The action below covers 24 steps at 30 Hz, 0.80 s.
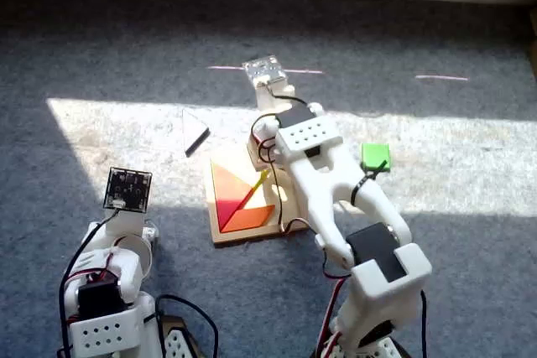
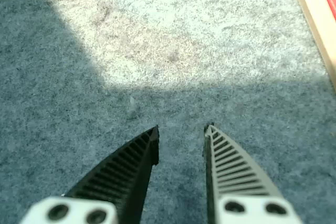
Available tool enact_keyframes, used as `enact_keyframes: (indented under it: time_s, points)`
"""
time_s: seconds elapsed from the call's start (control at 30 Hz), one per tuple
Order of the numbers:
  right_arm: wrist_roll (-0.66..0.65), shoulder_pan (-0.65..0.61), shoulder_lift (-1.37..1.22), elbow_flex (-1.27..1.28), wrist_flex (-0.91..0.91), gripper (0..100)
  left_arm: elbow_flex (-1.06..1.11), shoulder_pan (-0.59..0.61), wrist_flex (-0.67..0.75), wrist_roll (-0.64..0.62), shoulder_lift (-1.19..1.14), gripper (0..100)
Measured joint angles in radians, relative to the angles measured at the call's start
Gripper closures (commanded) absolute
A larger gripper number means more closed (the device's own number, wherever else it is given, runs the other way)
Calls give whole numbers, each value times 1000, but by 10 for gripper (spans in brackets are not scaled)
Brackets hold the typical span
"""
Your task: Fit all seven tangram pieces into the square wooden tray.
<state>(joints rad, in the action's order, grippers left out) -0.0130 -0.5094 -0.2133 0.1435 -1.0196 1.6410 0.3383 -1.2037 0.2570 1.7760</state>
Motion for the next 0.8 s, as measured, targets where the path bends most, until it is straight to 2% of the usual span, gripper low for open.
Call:
enact_keyframes:
  time_s: [0.23, 0.8]
  points:
    - [57, 2, -71, -64, -23, 972, 0, 0, 0, 0, 0, 845]
    - [66, 37, -74, -66, -55, 967, 0, 0, 0, 0, 0, 845]
